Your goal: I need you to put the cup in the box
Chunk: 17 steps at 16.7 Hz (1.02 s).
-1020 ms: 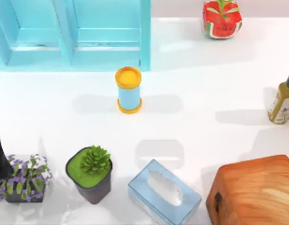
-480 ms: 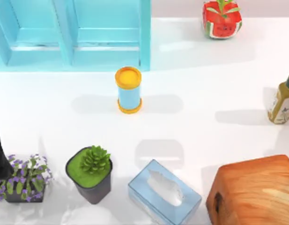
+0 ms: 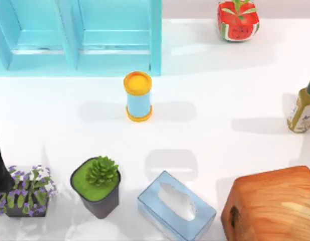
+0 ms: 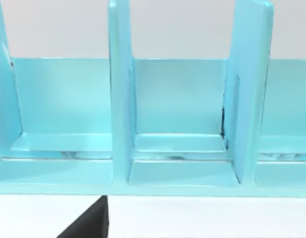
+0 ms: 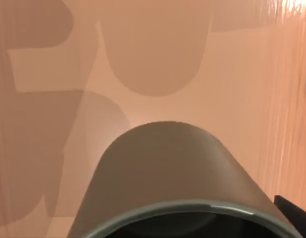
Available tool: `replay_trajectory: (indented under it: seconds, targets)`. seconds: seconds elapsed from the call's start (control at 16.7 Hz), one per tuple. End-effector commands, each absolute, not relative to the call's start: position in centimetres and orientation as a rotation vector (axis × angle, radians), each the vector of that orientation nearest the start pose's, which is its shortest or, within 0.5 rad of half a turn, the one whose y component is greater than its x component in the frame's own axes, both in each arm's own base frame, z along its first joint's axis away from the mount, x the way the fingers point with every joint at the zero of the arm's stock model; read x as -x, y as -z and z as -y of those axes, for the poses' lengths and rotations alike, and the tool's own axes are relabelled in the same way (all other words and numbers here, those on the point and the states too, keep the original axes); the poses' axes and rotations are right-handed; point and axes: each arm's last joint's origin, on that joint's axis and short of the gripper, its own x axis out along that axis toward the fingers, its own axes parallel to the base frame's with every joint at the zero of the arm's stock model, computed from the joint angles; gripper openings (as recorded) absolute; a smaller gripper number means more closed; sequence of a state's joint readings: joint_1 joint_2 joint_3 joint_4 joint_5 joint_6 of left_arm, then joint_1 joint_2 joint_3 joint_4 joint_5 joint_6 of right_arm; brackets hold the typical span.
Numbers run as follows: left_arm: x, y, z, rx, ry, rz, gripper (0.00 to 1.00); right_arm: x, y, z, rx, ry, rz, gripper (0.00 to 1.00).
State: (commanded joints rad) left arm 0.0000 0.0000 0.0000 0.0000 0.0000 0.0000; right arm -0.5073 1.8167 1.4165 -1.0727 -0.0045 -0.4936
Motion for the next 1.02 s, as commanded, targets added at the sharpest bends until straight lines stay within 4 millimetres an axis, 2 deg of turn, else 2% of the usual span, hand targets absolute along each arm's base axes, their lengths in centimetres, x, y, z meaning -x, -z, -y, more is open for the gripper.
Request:
replay_trajectory:
  seconds: [0.66,1.02]
  targets:
    - [-10.57,-16.00,0.12,0.000,0.000,0.000,1.00,-30.65,-21.72,16.66,0.027,0.039,-1.482,0.98]
    - [-10.57,-16.00,0.12,0.000,0.000,0.000,1.00,-30.65,-21.72,16.66,0.027,0.039,-1.482,1.00]
